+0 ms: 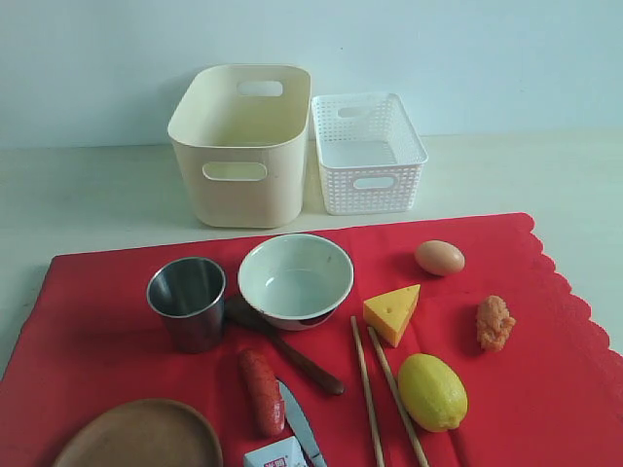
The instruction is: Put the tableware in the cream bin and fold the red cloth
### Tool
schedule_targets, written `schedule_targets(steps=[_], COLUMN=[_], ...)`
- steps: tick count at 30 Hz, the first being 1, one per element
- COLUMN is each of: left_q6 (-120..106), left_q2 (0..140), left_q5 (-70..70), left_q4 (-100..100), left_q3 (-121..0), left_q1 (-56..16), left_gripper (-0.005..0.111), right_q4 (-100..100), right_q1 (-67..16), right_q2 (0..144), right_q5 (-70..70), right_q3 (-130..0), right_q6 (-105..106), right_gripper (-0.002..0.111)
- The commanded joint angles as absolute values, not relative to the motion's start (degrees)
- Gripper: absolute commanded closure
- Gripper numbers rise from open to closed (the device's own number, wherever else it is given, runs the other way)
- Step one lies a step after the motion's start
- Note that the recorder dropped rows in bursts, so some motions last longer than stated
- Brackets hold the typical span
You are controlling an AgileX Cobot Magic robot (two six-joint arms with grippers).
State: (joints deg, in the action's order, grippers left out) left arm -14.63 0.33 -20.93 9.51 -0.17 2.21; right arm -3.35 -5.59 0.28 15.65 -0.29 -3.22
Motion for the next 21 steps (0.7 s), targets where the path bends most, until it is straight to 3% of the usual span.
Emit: schedule_targets(steps=[1,21], left_q6=[-14.63,-14.63], left_q2=[0.00,0.00], left_q5=[-20.56,-20.56], left_q4=[9.32,9.32], left_q3=[0.00,0.00], left_q1=[2.37,2.37], left_gripper=[0.107,0.107], right_q4=[-3.60,-3.59], right_q1=[-5.23,-5.36], right_q2=[0.00,2.38], right_q5=[15.22,16.62], right_q3=[0.00,-6.13], right_q6=[-3.11,-3.11], right_gripper=[0.108,0.108])
